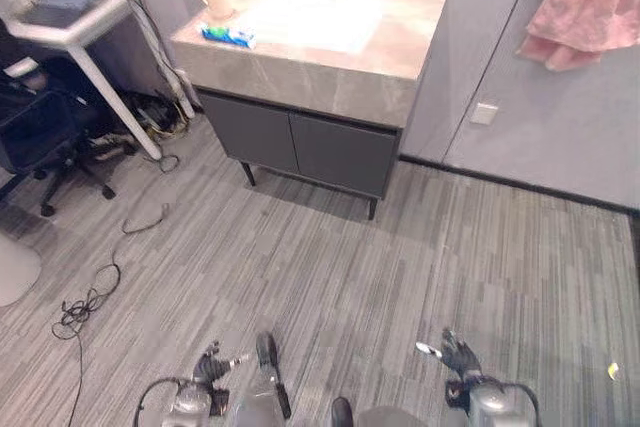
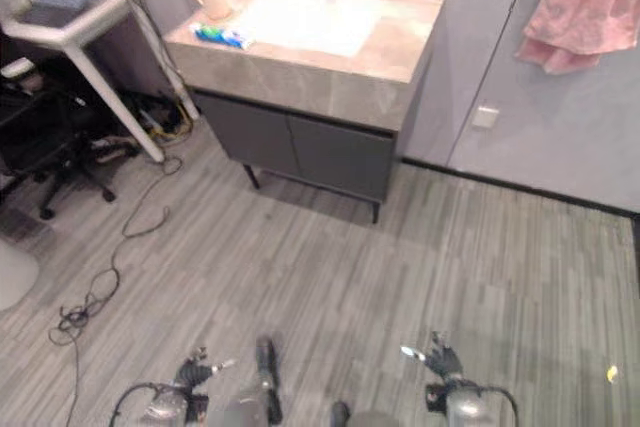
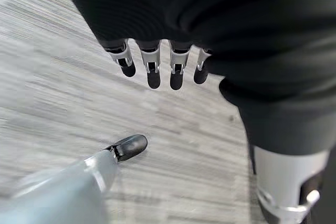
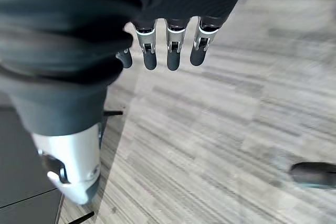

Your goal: Put brush and paste in cup on sink, flatten towel.

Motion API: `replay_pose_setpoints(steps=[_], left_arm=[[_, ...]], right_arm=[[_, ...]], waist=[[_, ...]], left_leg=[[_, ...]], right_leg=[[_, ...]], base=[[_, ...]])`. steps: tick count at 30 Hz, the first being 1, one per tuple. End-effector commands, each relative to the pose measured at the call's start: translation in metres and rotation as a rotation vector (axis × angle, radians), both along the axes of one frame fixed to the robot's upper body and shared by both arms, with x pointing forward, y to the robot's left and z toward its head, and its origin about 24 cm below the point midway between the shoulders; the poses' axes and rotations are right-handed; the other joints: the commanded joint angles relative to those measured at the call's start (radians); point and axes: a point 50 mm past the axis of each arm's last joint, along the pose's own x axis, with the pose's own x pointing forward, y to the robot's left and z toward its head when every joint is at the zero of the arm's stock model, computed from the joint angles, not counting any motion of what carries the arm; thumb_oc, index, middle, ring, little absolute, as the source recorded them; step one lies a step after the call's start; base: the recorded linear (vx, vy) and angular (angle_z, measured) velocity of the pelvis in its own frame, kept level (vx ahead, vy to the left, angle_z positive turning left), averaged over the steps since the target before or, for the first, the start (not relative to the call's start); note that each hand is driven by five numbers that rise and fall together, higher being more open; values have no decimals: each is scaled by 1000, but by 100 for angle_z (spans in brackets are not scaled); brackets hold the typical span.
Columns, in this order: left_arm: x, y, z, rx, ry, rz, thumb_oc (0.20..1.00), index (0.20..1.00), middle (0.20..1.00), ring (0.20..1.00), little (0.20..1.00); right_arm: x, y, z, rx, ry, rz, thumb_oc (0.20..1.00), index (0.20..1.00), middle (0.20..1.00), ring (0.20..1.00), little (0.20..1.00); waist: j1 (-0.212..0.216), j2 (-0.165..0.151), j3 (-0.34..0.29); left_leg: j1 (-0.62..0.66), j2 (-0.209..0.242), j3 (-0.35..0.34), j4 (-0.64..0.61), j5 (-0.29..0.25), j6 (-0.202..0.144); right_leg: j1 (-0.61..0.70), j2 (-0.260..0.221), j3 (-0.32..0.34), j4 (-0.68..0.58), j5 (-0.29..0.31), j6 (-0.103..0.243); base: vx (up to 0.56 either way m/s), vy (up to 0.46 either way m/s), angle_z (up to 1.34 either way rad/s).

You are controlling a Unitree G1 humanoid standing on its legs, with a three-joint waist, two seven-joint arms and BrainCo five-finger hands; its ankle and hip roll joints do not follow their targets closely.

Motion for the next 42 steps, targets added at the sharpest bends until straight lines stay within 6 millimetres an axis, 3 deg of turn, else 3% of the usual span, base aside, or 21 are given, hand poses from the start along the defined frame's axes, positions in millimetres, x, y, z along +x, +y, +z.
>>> replay_pose_setpoints(steps=[1,3,6,10,11,13,16,18,19,21,23,24,25,26,29,32,33,35,38,40,42], left_arm=[[1,7,6,68,-43,-68,1000,1000,1000,1000,1000],[-2,9,5,92,-29,-89,1000,1000,1000,1000,1000],[0,13,9,107,-46,-94,1000,1000,1000,1000,1000],[5,15,13,109,-78,-88,1000,1000,1000,1000,1000],[5,15,13,108,-78,-88,1000,1000,1000,1000,1000],[10,11,15,110,-97,-104,1000,1000,1000,1000,1000],[15,9,18,94,-120,-96,1000,1000,1000,1000,1000],[18,5,19,66,-133,-84,1000,1000,1000,1000,1000],[17,3,17,43,-130,-69,1000,1000,1000,1000,1000],[22,1,19,33,-141,-63,1000,1000,1000,1000,1000],[22,2,19,33,-139,-54,1000,1000,1000,1000,1000],[20,2,16,38,-117,-55,1000,1000,1000,1000,1000],[20,2,16,37,-117,-55,1000,1000,1000,1000,1000],[18,1,14,44,-101,-59,1000,1000,1000,1000,1000],[20,-6,13,38,-95,-83,1000,1000,1000,1000,1000],[19,-12,11,27,-85,-109,1000,1000,1000,1000,1000],[15,-15,7,25,-61,-130,1000,1000,1000,1000,1000],[13,-16,5,23,-49,-132,1000,1000,1000,1000,1000],[9,-17,2,30,-21,-143,1000,1000,1000,1000,1000],[6,-20,-1,36,5,-165,1000,1000,1000,1000,1000],[8,-19,0,35,0,-149,1000,1000,1000,1000,1000]], right_arm=[[-5,-8,8,-36,-66,41,1000,1000,1000,1000,1000],[-4,-3,8,-63,-65,83,1000,1000,1000,1000,1000],[-5,1,8,-42,-69,71,1000,1000,1000,1000,1000],[-6,3,6,-33,-62,65,1000,1000,1000,1000,1000],[-6,3,6,-33,-62,65,1000,1000,1000,1000,1000],[-1,4,10,-8,-88,41,1000,1000,1000,1000,1000],[6,10,15,22,-123,41,1000,1000,1000,1000,1000],[7,14,15,30,-118,74,1000,1000,1000,1000,1000],[10,21,17,42,-132,119,1000,1000,1000,1000,1000],[14,25,21,47,-148,149,1000,1000,1000,1000,1000],[18,29,25,48,-167,177,1000,1000,1000,1000,1000],[20,30,27,62,-179,176,1000,1000,1000,1000,1000],[20,30,27,62,-179,176,1000,1000,1000,1000,1000],[20,31,28,70,-183,169,1000,1000,1000,1000,1000],[14,25,24,54,-161,159,1000,1000,1000,1000,1000],[3,16,17,36,-117,134,1000,1000,1000,1000,1000],[-6,9,11,13,-73,122,1000,1000,1000,1000,1000],[-9,5,9,-3,-62,123,1000,1000,1000,1000,1000],[-11,-1,10,-26,-53,124,1000,1000,1000,1000,1000],[-9,-8,12,-60,-52,131,1000,1000,1000,1000,1000],[-3,-11,16,-100,-65,158,1000,1000,1000,1000,1000]], waist=[[32,35,-65],[41,33,-91],[47,15,-115],[52,5,-129],[53,7,-131],[47,9,-127],[35,30,-96],[24,43,-73],[20,39,-76],[18,31,-69],[23,33,-59],[6,25,-53],[6,26,-52],[-6,26,-51],[-30,28,-51],[-56,29,-52],[-76,31,-63],[-87,23,-73],[-98,39,-87],[-100,58,-93],[-81,41,-78]], left_leg=[[74,41,27,17,76,14],[59,31,12,69,87,16],[15,-14,34,187,33,38],[-2,-63,86,263,-42,78],[-4,-60,86,262,-40,77],[31,-102,113,249,-78,108],[92,-118,137,204,-93,131],[111,-129,134,183,-96,137],[123,-137,133,168,-99,135],[156,-151,155,133,-106,135],[215,-142,196,101,-126,124],[280,-153,231,84,-155,123],[281,-153,231,84,-155,122],[329,-160,241,69,-191,116],[392,-165,255,52,-223,107],[442,-173,251,64,-262,105],[481,-181,225,80,-300,107],[483,-192,225,93,-293,111],[509,-175,209,123,-290,99],[453,-127,196,352,-191,50],[365,-96,172,551,-109,10]], right_leg=[[-84,-43,92,211,-108,91],[-46,-65,117,187,-119,104],[-20,-137,142,166,-112,146],[-55,-206,154,225,-11,199],[-59,-203,156,225,-8,198],[-117,-240,159,335,136,225],[-208,-252,111,477,251,209],[-255,-234,78,532,252,211],[-266,-184,65,508,190,204],[-312,-157,-8,433,97,200],[-386,-159,-150,358,35,192],[-447,-147,-209,282,77,193],[-446,-147,-209,281,77,193],[-471,-157,-244,215,97,206],[-485,-181,-305,72,171,225],[-498,-201,-291,54,205,234],[-482,-183,-228,72,205,223],[-491,-174,-191,82,223,204],[-481,-143,-172,98,212,185],[-441,-104,-171,106,173,138],[-396,-101,-167,104,140,104]], base=[[393,209,-54],[325,214,-75],[361,309,-47],[258,278,-4],[264,294,-13],[288,334,-15],[181,293,-7],[155,239,-19],[189,206,-12],[179,193,6],[245,173,-65],[257,125,-92],[390,130,-61],[290,53,-56],[378,36,-33],[432,1,-6],[439,-8,10],[316,-50,19],[384,-90,11],[433,-191,-10],[275,-179,-20]])
